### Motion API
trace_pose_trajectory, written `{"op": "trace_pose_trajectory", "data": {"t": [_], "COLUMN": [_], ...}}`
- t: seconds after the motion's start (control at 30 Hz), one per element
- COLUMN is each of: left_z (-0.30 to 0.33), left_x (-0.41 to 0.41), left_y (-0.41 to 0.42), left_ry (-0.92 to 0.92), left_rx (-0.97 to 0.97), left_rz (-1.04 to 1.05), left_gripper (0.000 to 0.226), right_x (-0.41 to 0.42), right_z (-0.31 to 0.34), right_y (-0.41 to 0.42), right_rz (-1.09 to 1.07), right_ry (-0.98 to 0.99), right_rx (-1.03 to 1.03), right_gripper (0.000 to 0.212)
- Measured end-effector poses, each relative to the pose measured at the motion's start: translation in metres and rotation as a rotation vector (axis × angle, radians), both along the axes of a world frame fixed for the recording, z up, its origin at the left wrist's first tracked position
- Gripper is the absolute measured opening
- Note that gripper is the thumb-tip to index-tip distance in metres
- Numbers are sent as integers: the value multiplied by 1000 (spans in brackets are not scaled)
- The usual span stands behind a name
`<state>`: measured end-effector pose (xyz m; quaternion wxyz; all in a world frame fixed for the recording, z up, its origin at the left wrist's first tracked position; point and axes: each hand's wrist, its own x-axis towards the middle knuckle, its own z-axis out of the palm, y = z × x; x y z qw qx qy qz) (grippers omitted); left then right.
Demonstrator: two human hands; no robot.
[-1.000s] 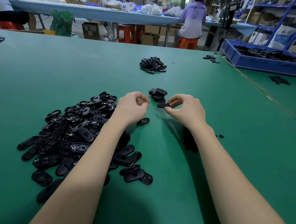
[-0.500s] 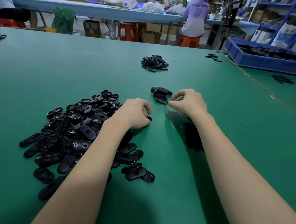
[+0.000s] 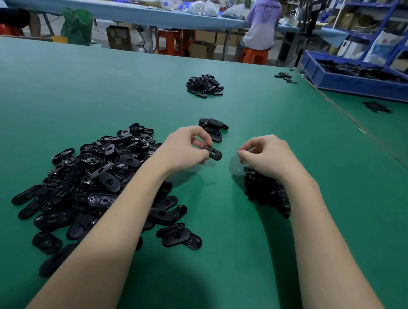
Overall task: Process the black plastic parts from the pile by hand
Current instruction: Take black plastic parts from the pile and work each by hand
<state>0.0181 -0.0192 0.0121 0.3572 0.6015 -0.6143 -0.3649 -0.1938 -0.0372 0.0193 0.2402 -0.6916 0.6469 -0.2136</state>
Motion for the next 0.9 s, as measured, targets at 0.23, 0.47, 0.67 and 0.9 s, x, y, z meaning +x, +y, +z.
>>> {"op": "trace_pose_trajectory", "data": {"t": [0.23,0.47,0.67,0.9], "left_z": [0,0,1,4], "left_x": [2,-1,-1,-2], "left_y": [1,4,5,6], "left_ry": [191,180,249,322], "left_rx": [17,30,55,44], "left_rz": [31,43,48,21], "left_gripper": [19,25,26,30], "right_x": [-10,1,4,26], "right_z": [11,3,4,7], "right_y": [3,7,5,9], "right_rz": [-95,-116,-32,55], "right_ry": [263,310,-83,-459], "right_rx": [28,36,-25,-75], "right_gripper": [2,3,4,6]}}
